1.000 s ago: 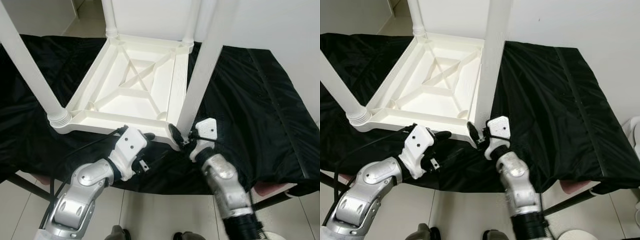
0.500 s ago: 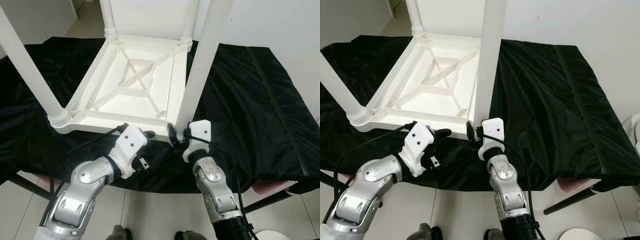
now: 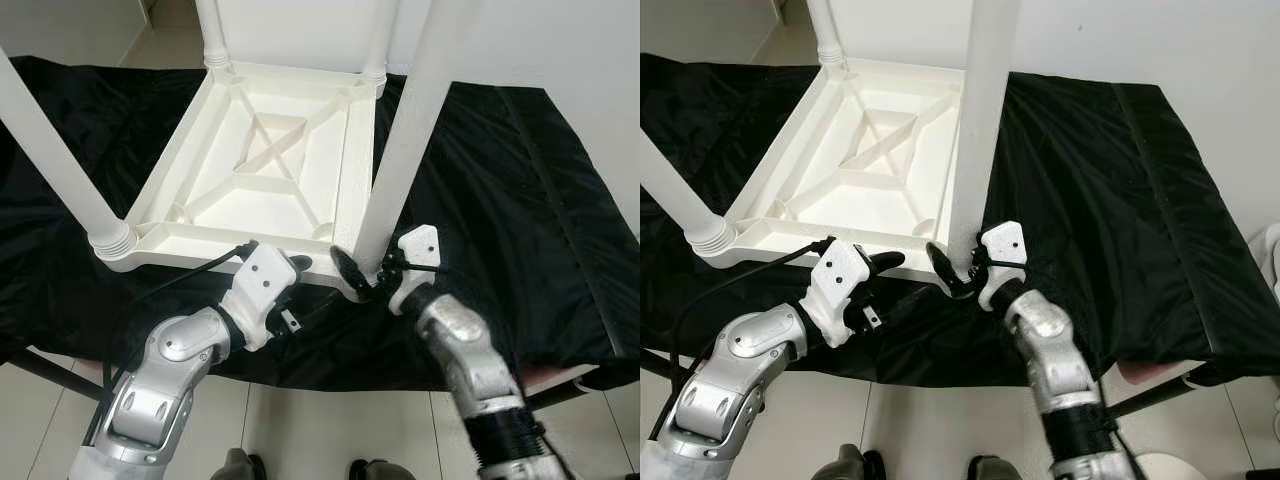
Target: Building children table
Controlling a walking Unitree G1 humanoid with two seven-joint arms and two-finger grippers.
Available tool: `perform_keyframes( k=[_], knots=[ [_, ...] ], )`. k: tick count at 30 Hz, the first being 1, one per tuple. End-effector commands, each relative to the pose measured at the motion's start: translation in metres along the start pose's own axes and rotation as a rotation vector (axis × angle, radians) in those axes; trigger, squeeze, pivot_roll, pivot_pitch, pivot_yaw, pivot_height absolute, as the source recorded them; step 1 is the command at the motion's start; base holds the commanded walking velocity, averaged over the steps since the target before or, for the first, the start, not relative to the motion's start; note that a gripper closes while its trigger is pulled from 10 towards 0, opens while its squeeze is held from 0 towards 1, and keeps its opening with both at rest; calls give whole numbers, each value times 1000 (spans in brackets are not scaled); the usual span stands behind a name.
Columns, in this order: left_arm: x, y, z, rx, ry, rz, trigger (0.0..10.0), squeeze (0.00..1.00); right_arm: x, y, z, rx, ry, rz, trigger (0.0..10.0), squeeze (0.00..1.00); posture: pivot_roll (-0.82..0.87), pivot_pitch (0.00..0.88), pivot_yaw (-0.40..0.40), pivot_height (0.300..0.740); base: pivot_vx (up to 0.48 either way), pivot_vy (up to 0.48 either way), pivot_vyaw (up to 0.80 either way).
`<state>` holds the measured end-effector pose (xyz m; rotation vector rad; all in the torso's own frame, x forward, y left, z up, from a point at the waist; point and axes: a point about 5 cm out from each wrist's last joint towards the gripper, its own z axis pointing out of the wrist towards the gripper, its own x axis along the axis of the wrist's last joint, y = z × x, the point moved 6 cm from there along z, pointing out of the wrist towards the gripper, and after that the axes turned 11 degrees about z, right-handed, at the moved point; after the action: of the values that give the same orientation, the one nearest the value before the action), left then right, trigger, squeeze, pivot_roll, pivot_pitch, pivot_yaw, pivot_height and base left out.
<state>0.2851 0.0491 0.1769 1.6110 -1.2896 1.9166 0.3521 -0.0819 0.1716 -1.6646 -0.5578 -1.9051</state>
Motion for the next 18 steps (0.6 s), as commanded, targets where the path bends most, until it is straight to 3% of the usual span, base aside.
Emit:
perform_keyframes(
  k=[1,6,7,8,9,18],
  knots=[
    [-6,-3,1,35,-31,-11,10000,0,-5,-3,7,126,-47,-17,10000,0,-90,116,33,740,0,0,0],
    [-6,5,0,-13,-28,-20,10000,0,-6,-2,15,203,-88,-44,10000,0,-86,110,27,740,0,0,0],
    [-6,7,-1,-28,-28,-20,10000,0,-7,-1,16,222,-104,-36,2784,0,-82,106,19,740,0,0,0],
    [-6,7,-1,-28,-28,-20,10000,0,-7,-1,16,222,-104,-36,2784,0,-82,106,19,740,0,0,0],
    [-6,8,-1,-31,-28,-14,10000,0,-9,0,15,239,-122,-40,0,0,-78,100,12,740,0,0,0],
    [-9,3,-2,4,-35,1,10000,0,-21,8,7,268,-191,-17,235,0,-72,71,-20,740,0,0,0]
  ],
)
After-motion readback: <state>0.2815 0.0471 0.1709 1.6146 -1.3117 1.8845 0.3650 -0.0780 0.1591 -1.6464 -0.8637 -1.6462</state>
